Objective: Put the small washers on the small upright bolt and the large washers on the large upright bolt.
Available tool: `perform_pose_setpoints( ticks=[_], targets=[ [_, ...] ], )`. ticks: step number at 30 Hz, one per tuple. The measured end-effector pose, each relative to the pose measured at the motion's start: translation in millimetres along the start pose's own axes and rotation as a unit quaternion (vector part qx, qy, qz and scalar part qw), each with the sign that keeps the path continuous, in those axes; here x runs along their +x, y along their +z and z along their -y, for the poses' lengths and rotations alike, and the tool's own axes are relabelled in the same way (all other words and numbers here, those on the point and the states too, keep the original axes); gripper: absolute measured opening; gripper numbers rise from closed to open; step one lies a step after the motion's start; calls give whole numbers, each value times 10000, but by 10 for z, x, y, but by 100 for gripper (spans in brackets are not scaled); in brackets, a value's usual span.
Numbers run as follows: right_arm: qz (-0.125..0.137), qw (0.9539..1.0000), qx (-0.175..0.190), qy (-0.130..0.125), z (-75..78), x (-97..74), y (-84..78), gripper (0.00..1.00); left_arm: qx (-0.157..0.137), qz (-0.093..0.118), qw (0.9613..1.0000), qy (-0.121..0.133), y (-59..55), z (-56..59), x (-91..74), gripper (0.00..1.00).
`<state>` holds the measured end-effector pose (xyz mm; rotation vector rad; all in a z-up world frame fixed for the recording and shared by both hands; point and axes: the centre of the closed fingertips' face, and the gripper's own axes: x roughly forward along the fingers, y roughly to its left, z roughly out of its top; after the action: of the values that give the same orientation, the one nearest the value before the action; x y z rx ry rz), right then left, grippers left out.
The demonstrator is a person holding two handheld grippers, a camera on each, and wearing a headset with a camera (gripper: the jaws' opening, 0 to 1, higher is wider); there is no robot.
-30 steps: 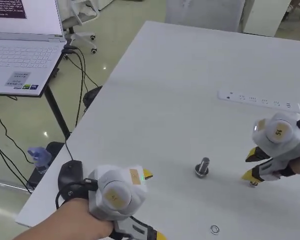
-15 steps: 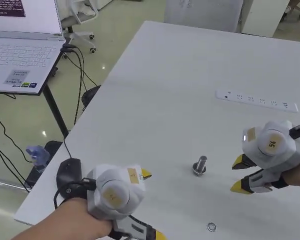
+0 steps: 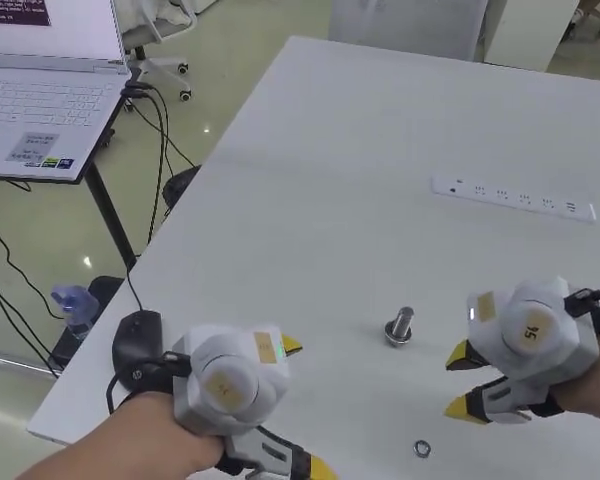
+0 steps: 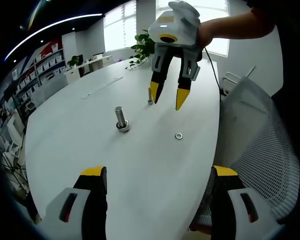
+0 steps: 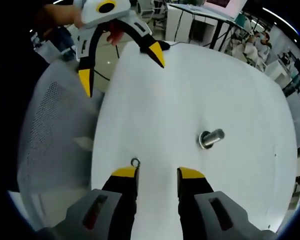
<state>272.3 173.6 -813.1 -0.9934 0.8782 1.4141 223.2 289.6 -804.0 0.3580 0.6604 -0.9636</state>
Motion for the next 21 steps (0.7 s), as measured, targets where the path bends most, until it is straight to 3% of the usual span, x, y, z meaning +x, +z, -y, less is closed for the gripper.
perform_pose_setpoints(
  ticks=[8, 21],
  targets=[
    [58, 9999, 9, 107, -179, 165, -2, 31, -20, 14, 10000, 21, -11, 2, -7, 85],
    [-138, 9997, -100, 159, -369, 497, -191, 30, -30, 6, 10000, -6, -17, 3, 19, 85]
  ],
)
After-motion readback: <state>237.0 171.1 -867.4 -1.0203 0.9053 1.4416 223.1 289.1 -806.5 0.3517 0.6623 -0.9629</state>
